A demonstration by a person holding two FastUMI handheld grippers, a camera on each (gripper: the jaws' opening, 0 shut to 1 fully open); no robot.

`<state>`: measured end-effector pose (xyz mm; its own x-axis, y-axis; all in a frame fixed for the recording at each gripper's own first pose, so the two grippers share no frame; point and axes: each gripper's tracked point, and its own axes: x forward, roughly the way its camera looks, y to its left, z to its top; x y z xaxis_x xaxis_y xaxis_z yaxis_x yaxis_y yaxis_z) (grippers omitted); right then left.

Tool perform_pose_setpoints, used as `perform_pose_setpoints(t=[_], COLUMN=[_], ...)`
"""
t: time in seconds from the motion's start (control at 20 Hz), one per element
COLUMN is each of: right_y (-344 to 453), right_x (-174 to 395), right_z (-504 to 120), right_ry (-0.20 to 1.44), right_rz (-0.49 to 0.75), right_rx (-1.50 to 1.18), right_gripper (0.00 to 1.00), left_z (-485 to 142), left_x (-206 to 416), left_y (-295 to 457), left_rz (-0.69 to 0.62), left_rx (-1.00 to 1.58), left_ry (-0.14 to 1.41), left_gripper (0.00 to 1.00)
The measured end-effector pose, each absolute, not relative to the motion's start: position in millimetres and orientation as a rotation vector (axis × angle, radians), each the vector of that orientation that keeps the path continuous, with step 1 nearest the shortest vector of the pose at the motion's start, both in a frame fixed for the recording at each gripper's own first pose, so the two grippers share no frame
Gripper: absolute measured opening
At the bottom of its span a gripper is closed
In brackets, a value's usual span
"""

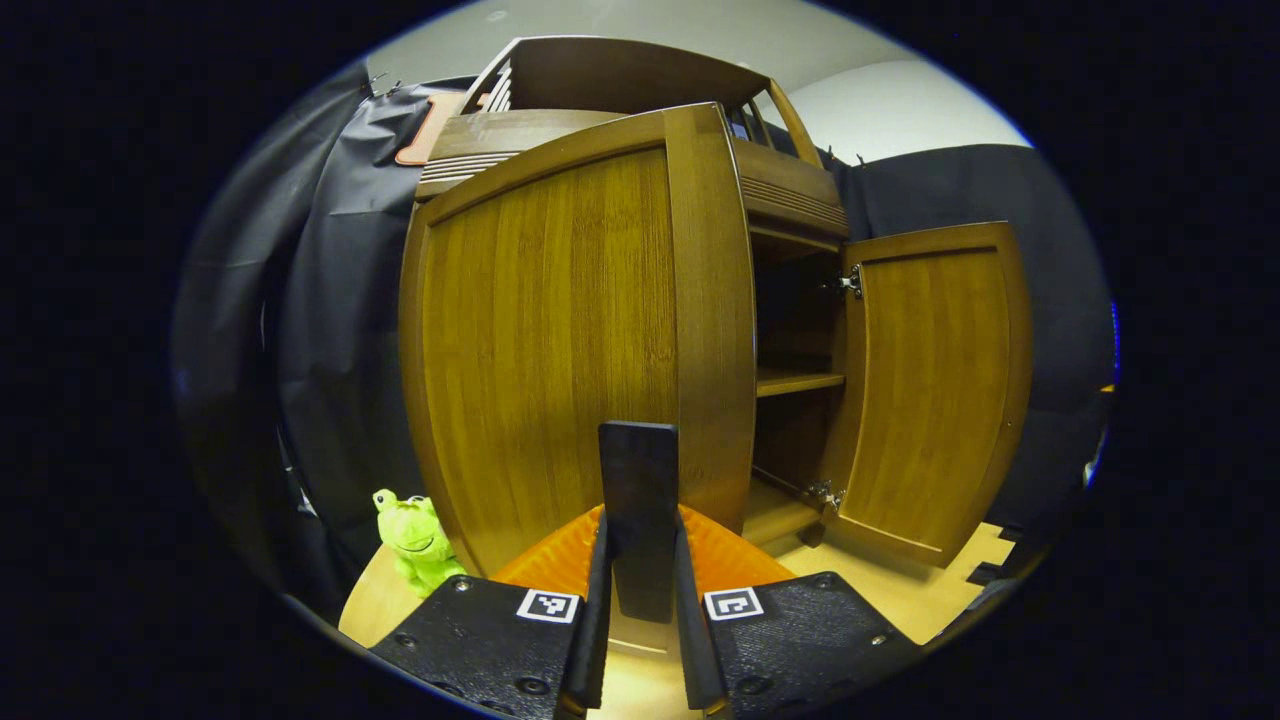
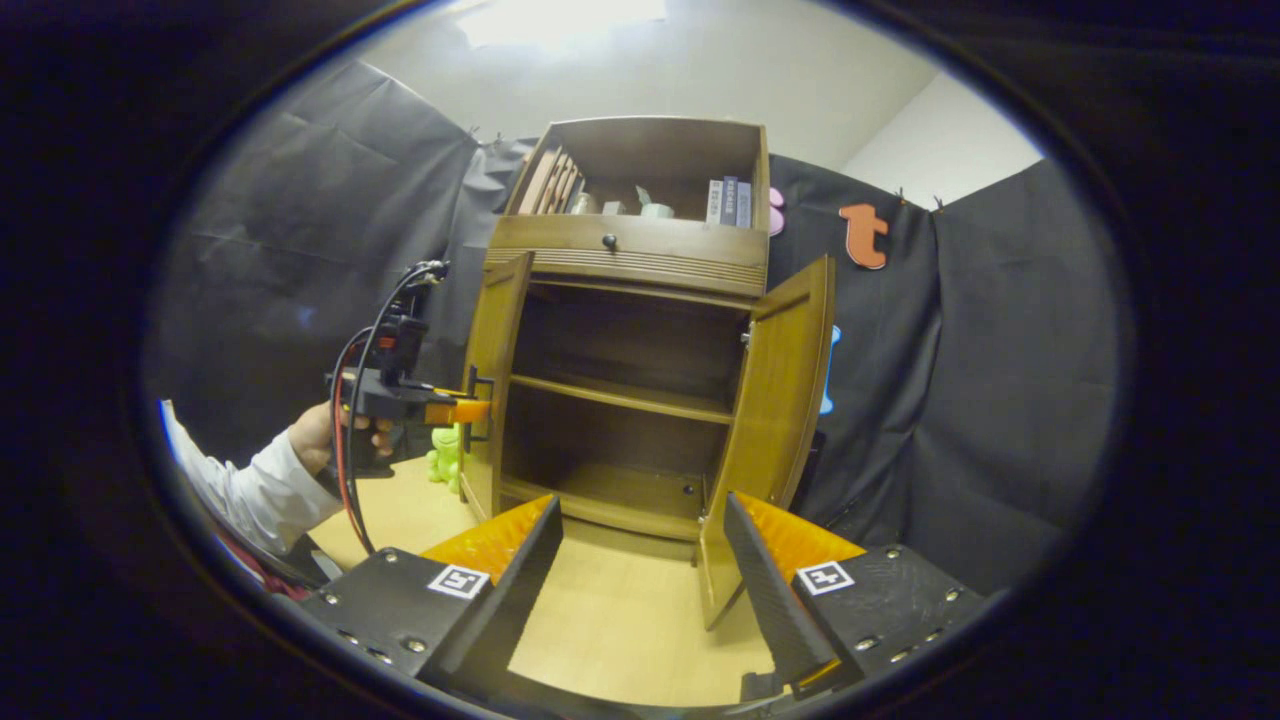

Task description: Open the right door of the double-door shoe cabinet with the right hand, and open the left door with the left hand.

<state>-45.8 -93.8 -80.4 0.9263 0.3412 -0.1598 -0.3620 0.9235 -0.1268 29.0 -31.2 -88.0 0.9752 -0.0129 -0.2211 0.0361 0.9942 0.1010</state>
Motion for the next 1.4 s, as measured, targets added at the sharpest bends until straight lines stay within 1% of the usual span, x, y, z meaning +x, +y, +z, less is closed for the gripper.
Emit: perform_pose_setpoints(t=[0.05,0.1,0.25,0.4,0.55,0.8,0.85,0.9,0.95,1.0,1.1,1.15,1.2,1.25,1.3,1.35,1.4], right_y=[-99.6,-102.6,-98.0,-106.9,-86.6,-64.7,-62.9,-60.1,-55.6,-51.5,-48.2,-46.9,-46.5,-44.7,-38.5,-33.5,-30.2], right_x=[-42.9,-41.4,-41.2,-36.8,-34.2,-36.1,-35.7,-37.5,-37.6,-38.7,-41.1,-42.7,-44.3,-47.2,-50.3,-55.4,-59.5], right_z=[-79.7,-76.9,-62.8,-50.7,-49.9,-61.5,-61.4,-61.6,-61.7,-61.6,-62.2,-62.5,-63.2,-66.8,-69.8,-73.3,-74.0], right_ry=[0.14,0.14,0.116,0.077,0.064,0.078,0.075,0.072,0.07,0.069,0.062,0.056,0.051,0.051,0.052,0.053,0.051], right_rz=[0.334,0.318,0.313,0.248,0.274,0.312,0.311,0.313,0.32,0.325,0.328,0.326,0.316,0.317,0.326,0.333,0.336], right_rx=[-0.14,-0.125,-0.062,-0.078,-0.062,-0.054,-0.044,-0.033,-0.024,-0.015,-0.006,-0.003,0.006,0.017,0.027,0.039,0.048], right_gripper=[0.96,0.94,0.95,0.96,0.96,0.96,0.94,0.96,0.94,0.96,0.96,0.96,0.94,0.96,0.96,0.94,0.96], left_z=[-87.9,-88.4,-88.0,-86.1,-81.7,-76.6,-75.7,-75.4,-75.3,-76.9,-80.0,-81.8,-74.2,-77.0,-73.4,-73.0,-73.0], left_x=[24.5,19.9,5.7,-7.7,-19.5,-36.0,-38.7,-41.3,-43.6,-45.5,-47.0,-49.5,-52.9,-51.0,-55.2,-56.2,-58.9], left_y=[-28.8,-25.8,-17.1,-5.5,5.5,24.2,28.5,34.0,41.5,51.1,75.8,84.8,87.7,92.2,98.7,104.0,110.4], left_rz=[-0.03,-0.033,-0.034,-0.032,-0.016,0.011,0.019,0.033,0.055,0.083,0.141,0.156,0.15,0.143,0.144,0.142,0.133], left_rx=[0.109,0.102,0.088,0.085,0.093,0.08,0.084,0.091,0.1,0.111,0.134,0.136,0.127,0.127,0.124,0.113,0.098], left_ry=[0.227,0.232,0.251,0.25,0.239,0.218,0.213,0.208,0.209,0.208,0.218,0.231,0.196,0.214,0.205,0.202,0.205], left_gripper=[0.31,0.32,0.31,0.31,0.28,0.28,0.28,0.27,0.27,0.27,0.27,0.22,0.15,0.14,0.12,0.07,0.05])
